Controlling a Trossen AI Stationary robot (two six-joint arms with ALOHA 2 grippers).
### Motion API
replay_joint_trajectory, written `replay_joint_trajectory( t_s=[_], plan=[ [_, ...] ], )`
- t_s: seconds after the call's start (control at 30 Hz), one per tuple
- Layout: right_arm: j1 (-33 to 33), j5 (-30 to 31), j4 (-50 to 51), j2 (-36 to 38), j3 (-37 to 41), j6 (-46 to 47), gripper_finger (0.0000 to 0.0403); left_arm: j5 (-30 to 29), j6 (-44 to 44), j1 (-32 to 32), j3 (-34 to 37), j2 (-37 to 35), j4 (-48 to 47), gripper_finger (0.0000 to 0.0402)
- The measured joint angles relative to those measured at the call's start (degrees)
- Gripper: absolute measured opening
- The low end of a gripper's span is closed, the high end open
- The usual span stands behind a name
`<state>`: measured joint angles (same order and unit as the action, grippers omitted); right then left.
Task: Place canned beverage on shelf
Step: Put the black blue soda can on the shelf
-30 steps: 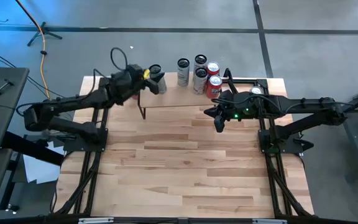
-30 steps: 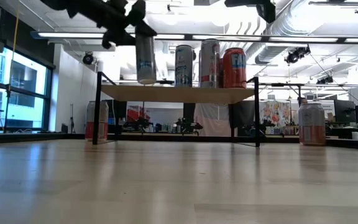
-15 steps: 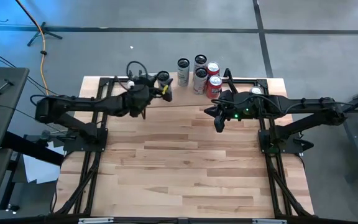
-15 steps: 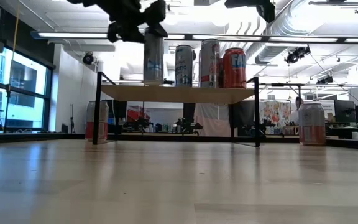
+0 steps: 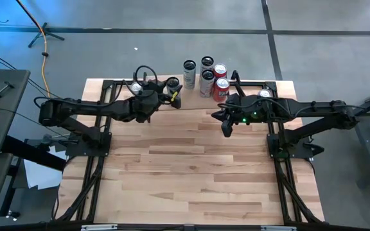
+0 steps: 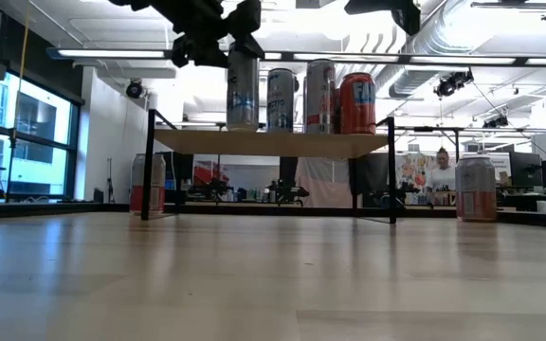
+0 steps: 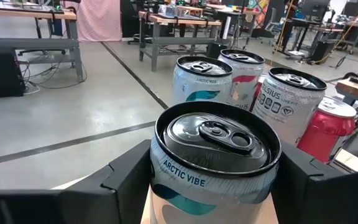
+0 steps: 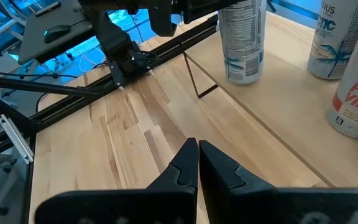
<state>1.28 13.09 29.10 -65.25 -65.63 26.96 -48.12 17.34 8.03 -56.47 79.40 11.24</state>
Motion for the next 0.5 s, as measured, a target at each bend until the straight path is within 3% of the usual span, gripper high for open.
replay_joint_trajectory(
  t_s=[0.5],
  plan=[
    [0.0, 0.0, 0.01, 0.0, 0.0, 0.0, 0.0, -0.02, 4.28, 0.59, 0.0, 0.48, -1.18, 0.0237]
  ],
)
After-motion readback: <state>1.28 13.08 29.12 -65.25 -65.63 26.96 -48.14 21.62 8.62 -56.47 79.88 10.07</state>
